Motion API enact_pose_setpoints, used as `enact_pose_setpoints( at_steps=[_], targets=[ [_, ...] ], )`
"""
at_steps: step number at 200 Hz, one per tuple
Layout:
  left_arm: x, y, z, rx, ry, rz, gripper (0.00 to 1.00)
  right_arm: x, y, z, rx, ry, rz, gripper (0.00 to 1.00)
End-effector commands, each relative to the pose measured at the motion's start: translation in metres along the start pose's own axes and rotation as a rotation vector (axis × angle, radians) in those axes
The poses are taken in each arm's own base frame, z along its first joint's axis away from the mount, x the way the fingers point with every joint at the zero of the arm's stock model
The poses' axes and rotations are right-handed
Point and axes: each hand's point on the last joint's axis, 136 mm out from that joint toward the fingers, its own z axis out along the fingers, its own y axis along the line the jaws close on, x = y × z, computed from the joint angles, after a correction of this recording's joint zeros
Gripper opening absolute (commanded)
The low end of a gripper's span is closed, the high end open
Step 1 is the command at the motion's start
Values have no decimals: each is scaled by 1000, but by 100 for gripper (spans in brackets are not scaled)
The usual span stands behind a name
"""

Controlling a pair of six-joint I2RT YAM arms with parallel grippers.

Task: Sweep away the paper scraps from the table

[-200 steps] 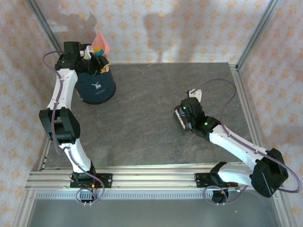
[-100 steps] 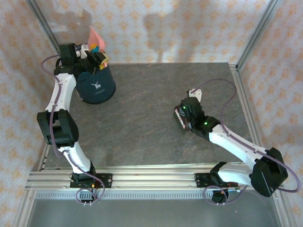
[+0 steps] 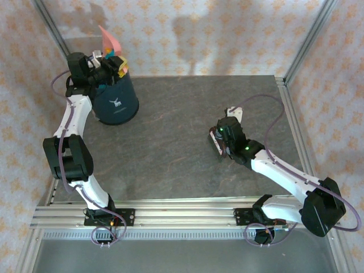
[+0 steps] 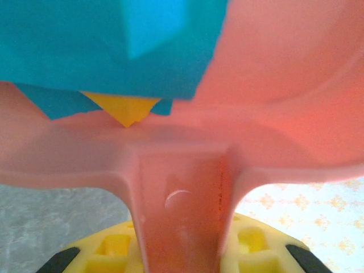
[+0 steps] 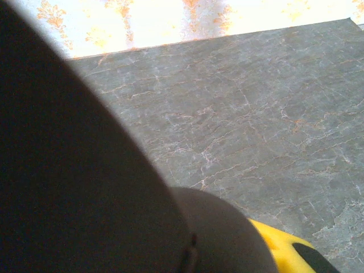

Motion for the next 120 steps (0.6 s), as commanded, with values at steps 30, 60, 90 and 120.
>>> enact_pose_setpoints(
  at_steps=[30, 60, 90, 120],
  targets=[
    [7, -45, -16, 165, -16, 4, 0, -8, 3, 0, -5, -8, 28, 0],
    [10, -51, -20, 213, -15, -19, 0, -8, 3, 0, -7, -7, 34, 0],
    [11, -52, -24, 237, -30, -51, 0, -8, 4, 0, -13, -6, 40, 0],
    [11, -56, -26, 283, -34, -88, 0, -8, 5, 0, -18, -6, 40, 0]
  ],
)
